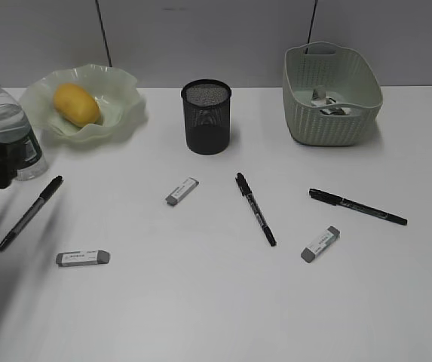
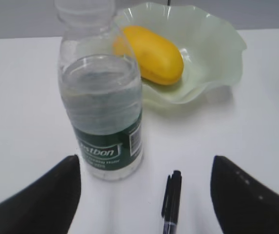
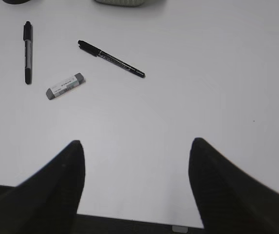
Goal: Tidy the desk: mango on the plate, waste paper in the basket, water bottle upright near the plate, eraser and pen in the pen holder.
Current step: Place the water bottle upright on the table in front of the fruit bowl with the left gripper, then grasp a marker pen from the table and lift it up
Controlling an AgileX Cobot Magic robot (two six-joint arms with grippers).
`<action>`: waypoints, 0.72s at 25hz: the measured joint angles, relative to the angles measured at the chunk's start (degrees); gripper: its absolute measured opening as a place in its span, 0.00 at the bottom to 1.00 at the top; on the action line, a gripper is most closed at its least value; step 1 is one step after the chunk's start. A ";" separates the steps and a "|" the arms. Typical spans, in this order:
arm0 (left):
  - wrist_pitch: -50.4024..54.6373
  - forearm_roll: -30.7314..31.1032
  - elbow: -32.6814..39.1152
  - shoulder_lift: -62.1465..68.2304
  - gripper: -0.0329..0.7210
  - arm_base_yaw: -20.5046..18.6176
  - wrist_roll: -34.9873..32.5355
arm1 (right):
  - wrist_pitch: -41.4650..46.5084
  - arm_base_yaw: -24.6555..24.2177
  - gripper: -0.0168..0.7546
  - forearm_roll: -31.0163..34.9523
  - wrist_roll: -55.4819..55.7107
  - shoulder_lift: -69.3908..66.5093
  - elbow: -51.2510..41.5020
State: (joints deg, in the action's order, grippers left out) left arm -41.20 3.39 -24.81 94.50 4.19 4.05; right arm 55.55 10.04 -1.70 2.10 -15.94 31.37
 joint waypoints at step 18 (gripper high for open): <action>99.05 -14.30 -22.49 -23.57 0.75 0.00 -4.87 | -0.73 0.00 0.71 -0.09 0.00 0.00 0.00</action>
State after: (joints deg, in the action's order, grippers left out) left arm 57.85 -10.91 -47.30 70.94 4.19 -0.81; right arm 54.82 10.04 -1.79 2.10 -15.94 31.37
